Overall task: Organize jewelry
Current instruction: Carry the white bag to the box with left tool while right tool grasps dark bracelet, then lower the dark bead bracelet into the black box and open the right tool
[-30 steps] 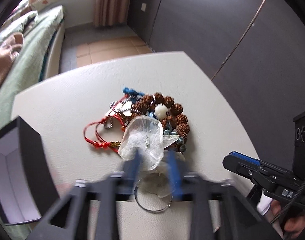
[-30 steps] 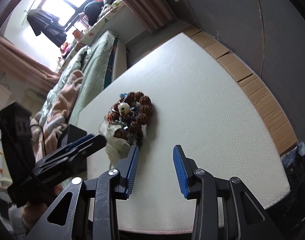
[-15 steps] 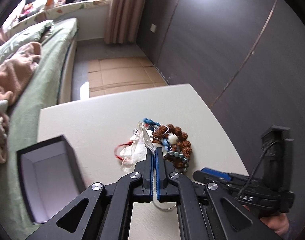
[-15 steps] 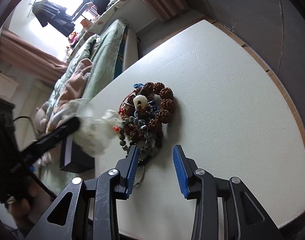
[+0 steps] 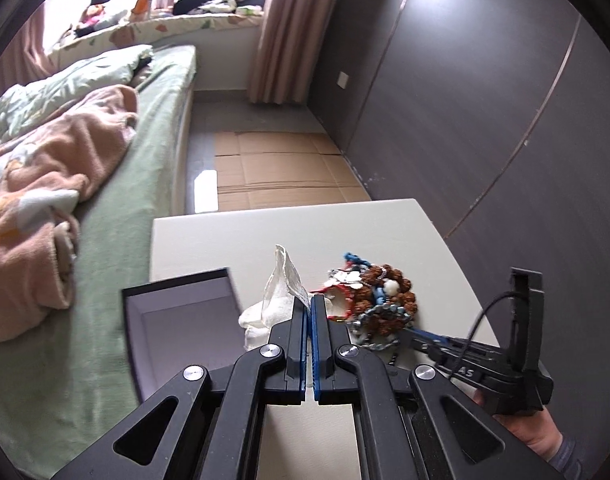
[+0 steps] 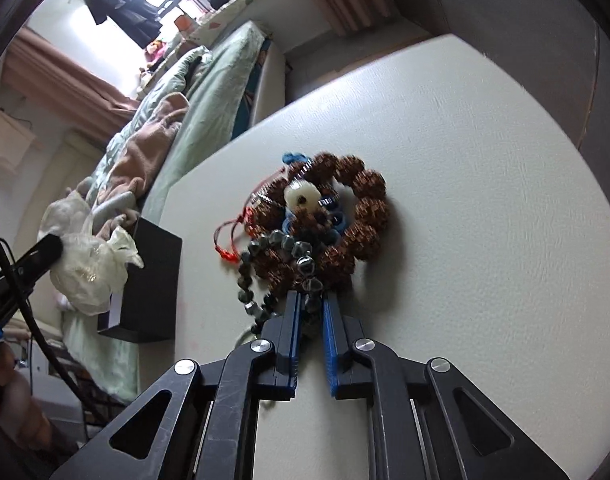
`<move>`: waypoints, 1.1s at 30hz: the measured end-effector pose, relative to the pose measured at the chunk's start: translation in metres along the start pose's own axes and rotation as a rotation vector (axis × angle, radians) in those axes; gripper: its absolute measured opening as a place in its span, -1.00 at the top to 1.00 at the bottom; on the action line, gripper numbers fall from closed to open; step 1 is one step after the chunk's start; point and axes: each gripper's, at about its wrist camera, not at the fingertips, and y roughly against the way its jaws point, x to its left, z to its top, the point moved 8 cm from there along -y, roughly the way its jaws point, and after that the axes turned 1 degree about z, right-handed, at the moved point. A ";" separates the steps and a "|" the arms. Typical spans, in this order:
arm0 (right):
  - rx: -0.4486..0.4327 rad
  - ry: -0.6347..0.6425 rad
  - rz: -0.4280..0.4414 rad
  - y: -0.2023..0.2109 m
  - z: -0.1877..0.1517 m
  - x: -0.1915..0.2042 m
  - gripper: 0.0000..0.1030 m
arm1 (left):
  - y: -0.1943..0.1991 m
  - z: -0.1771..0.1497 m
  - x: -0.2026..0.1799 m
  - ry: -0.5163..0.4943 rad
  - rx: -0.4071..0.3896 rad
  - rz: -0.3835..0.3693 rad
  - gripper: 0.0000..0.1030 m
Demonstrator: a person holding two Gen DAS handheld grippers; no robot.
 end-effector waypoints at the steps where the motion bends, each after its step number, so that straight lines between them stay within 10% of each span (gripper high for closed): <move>1: -0.008 0.010 -0.009 0.002 0.000 0.002 0.78 | 0.003 0.000 0.005 0.004 -0.004 0.007 0.98; 16: -0.076 0.065 0.035 0.052 0.016 0.074 0.79 | 0.011 -0.001 0.082 0.153 0.020 0.017 0.96; 19: -0.076 0.095 0.045 0.056 0.017 0.092 0.80 | 0.009 -0.005 0.087 0.170 0.047 0.016 0.49; 21: -0.068 0.115 0.054 0.055 0.018 0.107 0.80 | 0.014 -0.007 0.090 0.182 0.028 0.006 -0.37; 33: 0.010 0.220 0.123 0.022 0.011 0.188 0.80 | 0.063 -0.033 0.142 0.274 -0.026 0.079 -0.40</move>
